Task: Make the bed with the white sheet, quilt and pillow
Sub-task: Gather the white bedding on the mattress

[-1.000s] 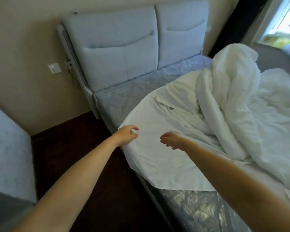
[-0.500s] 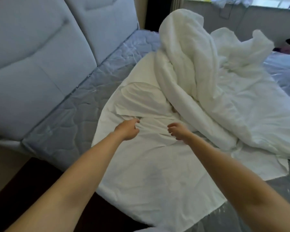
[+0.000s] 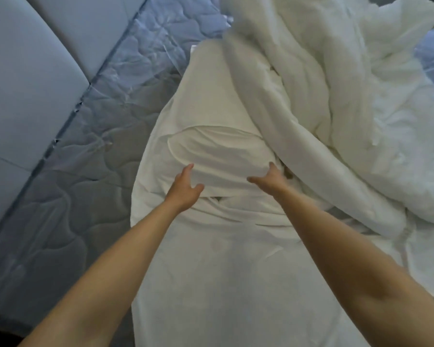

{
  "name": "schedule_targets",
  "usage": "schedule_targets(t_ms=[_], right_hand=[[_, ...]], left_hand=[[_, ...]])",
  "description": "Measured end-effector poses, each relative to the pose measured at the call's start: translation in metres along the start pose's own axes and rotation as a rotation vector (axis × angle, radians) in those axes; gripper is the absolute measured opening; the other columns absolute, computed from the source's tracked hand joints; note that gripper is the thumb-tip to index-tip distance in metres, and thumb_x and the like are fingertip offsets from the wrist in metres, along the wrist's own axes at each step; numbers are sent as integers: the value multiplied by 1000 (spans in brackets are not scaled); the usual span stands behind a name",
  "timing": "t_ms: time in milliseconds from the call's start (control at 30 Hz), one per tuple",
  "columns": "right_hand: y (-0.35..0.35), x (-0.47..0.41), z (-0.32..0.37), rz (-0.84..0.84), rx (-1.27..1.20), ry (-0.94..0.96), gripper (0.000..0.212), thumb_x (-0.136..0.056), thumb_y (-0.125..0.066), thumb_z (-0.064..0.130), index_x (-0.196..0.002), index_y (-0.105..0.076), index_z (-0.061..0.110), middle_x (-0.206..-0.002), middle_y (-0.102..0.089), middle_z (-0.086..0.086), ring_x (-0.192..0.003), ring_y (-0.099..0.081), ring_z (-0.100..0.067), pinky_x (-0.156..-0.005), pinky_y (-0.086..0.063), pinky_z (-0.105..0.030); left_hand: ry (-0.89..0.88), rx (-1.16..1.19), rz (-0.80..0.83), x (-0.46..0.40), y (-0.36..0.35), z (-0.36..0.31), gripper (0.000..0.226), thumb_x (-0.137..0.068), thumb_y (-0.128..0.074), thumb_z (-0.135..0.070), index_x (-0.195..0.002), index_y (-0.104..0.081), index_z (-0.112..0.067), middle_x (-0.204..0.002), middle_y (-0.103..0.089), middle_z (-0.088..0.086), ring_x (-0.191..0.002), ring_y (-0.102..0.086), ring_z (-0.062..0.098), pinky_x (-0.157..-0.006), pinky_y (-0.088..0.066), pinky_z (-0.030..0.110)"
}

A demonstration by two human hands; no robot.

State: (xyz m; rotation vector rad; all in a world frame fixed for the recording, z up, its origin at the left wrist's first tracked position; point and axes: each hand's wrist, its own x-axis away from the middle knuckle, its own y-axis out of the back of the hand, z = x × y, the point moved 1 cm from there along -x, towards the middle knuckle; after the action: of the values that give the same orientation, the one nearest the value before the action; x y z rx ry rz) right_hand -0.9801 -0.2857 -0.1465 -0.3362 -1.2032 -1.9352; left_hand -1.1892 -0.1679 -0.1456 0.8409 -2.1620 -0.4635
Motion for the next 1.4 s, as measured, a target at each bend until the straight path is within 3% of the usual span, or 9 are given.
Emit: schedule_targets(t_ms=[100,233,367,533,700,833,1033,1167,1400], right_hand=[[-34,-41,21,-105,-119,-113,111,-70,-74,58,-149,-15,6,-153,-27,-13,-139,-32,-31,-113,-30,-40],[-75,-61,40,-283,25,-118,51,-94,-47,48,-121,-56,6,-126,-59,-17,-116,-54,-36,-95,-42,-40],[-92,-46,43,-394,202,-68,47,-103,-30,34,-108,-62,-1,-111,-64,-21,-105,-58,-37,-85,-42,-38],[-89,-9,69,-343,147,105,48,-102,-33,34,-102,-63,-2,-107,-65,-22,-100,-59,-37,-82,-41,-37],[-96,54,126,-226,-76,269,39,-100,-41,34,-84,-61,6,-91,-65,-15,-84,-57,-30,-71,-34,-30],[-99,116,157,-131,-180,370,38,-98,-46,31,-67,-50,10,-70,-54,-4,-72,-51,-22,-65,-32,-28],[-51,219,131,-137,-323,437,42,-98,-47,30,-60,-49,12,-62,-51,-1,-64,-52,-21,-66,-41,-34],[16,295,58,-274,-460,406,41,-98,-47,30,-59,-45,19,-62,-45,5,-61,-44,-12,-62,-35,-27],[126,454,-136,-477,-577,362,34,-97,-49,28,-92,-67,0,-85,-60,-5,-80,-54,-18,-73,-39,-27]], left_hand=[[-5,-32,50,-31,19,36,70,-93,-55,-30,-150,-15,-26,-150,-26,10,-134,-36,28,-109,-35,37],[43,-109,32,-55,44,82,65,-94,-52,-31,-149,-18,-23,-148,-34,7,-131,-41,26,-105,-36,35],[158,-99,93,-62,42,107,55,-98,-42,-40,-147,-26,-19,-146,-40,9,-130,-43,27,-103,-34,33],[298,90,152,-39,31,86,67,-97,-24,-58,-134,-49,-8,-138,-51,13,-127,-45,29,-108,-34,36],[322,286,169,-6,52,53,74,-92,-23,-66,-138,-44,-13,-129,-54,10,-119,-50,28,-100,-36,38],[390,718,48,22,84,36,89,-77,-27,-84,-129,-52,-16,-119,-62,5,-110,-57,26,-97,-42,44],[125,819,-223,124,90,-15,42,-92,-49,-51,-101,-63,-12,-106,-67,9,-95,-63,25,-89,-52,41],[-98,554,-347,202,39,-63,68,-83,-42,-59,-102,-68,1,-103,-69,20,-99,-63,32,-92,-49,45],[-456,222,-371,418,-112,-172,42,-100,-40,-25,-107,-64,9,-115,-64,26,-112,-57,35,-91,-38,31]])
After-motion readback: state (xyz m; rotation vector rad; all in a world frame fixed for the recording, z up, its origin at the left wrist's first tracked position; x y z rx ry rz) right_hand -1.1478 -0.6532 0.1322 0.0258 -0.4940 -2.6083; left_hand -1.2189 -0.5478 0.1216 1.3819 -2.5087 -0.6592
